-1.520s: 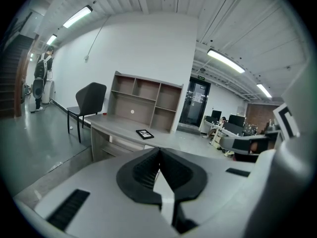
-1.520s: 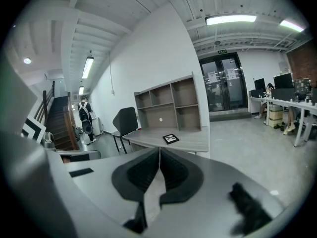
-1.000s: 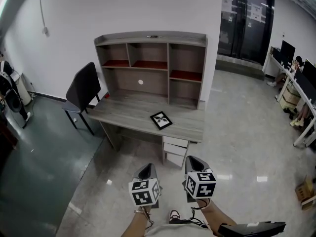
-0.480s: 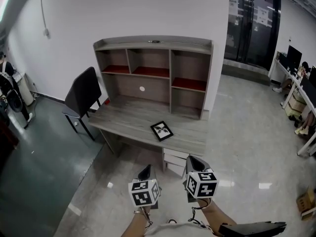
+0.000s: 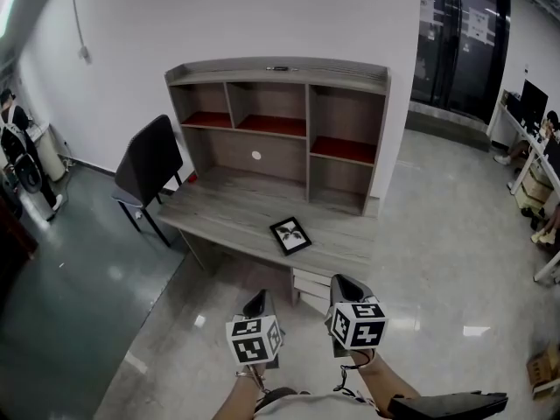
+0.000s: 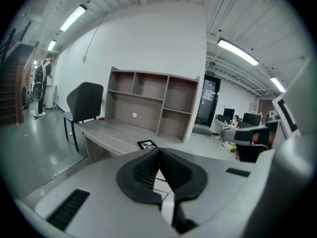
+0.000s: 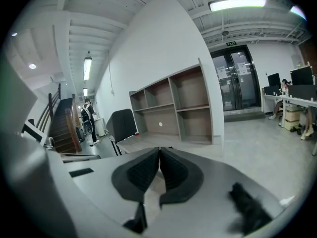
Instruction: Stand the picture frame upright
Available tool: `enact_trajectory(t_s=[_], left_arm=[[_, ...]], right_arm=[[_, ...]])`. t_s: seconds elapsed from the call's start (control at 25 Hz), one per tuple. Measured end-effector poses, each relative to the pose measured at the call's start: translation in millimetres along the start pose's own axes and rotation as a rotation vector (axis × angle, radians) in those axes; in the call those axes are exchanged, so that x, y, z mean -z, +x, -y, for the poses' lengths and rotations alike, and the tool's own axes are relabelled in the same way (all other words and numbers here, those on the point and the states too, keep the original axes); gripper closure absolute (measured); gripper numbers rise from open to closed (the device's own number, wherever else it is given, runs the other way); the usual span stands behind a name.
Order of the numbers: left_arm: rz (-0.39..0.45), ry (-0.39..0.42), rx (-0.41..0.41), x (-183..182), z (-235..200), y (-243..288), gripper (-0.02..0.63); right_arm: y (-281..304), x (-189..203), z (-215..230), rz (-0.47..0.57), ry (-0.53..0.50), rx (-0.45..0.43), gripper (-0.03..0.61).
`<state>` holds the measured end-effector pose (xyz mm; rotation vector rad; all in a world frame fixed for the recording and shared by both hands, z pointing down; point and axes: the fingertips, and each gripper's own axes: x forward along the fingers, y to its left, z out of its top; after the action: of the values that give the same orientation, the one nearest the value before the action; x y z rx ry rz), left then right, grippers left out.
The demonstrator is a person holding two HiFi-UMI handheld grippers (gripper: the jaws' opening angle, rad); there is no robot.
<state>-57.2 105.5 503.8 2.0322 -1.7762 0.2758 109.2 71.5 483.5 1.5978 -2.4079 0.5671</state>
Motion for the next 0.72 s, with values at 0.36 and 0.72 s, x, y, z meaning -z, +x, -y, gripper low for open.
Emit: enact_trajectory(t_s=[0.36, 0.72], left_arm=[[-0.036, -0.008, -0.007, 10, 1, 18, 0.601], [-0.037, 0.011, 0.013, -4, 0, 55, 0.601]], right_arm=[[14, 15, 13, -0.046, 0.000, 0.005, 0.546], [43, 0, 28, -0.030, -0.059, 0.046, 0.546]])
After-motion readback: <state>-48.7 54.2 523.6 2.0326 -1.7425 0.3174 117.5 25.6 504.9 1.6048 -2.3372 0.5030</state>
